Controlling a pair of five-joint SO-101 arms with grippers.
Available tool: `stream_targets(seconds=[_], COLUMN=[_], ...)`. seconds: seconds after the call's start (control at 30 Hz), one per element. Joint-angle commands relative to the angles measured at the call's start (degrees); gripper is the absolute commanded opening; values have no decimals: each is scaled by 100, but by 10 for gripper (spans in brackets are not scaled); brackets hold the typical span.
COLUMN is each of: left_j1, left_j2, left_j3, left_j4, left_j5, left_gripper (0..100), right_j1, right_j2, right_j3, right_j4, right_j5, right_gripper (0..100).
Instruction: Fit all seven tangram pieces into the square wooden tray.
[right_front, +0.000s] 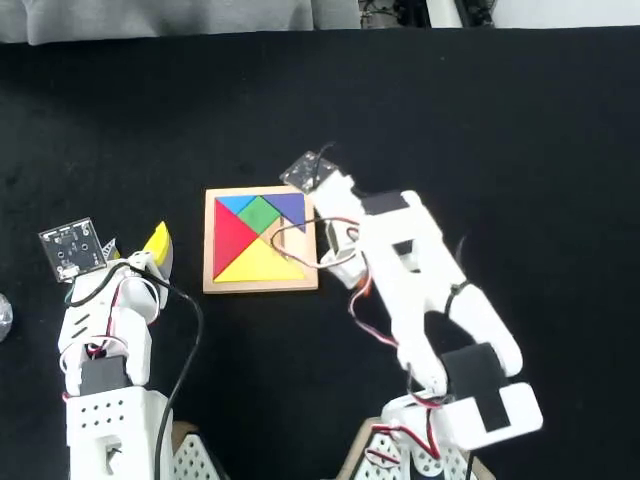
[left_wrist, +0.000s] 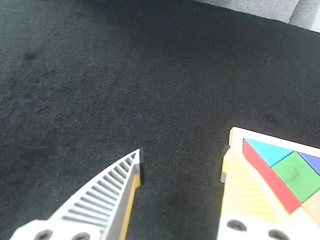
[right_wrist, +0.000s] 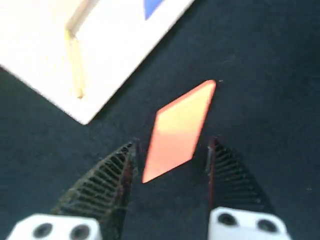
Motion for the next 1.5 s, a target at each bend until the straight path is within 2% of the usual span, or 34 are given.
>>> stream_targets(seconds=[0.0,0.57,1.3,1.47], left_j1=[57,57,57,57], left_j2=[-62,-62,-62,-62], left_j3=[-22,-22,-22,-22], left_j4=[-114,-105,-114,-114], left_j5=[-44,-44,-44,-44], left_gripper=[263,263,263,263], right_j1=[-255,26,79,-290], right_j2=[-268,769,31,-180], right_j3=[48,-66,-31,189], right_j4=[26,-413,-273,-123], right_j5=[-62,-26,-62,-62], right_gripper=[209,209,208,208])
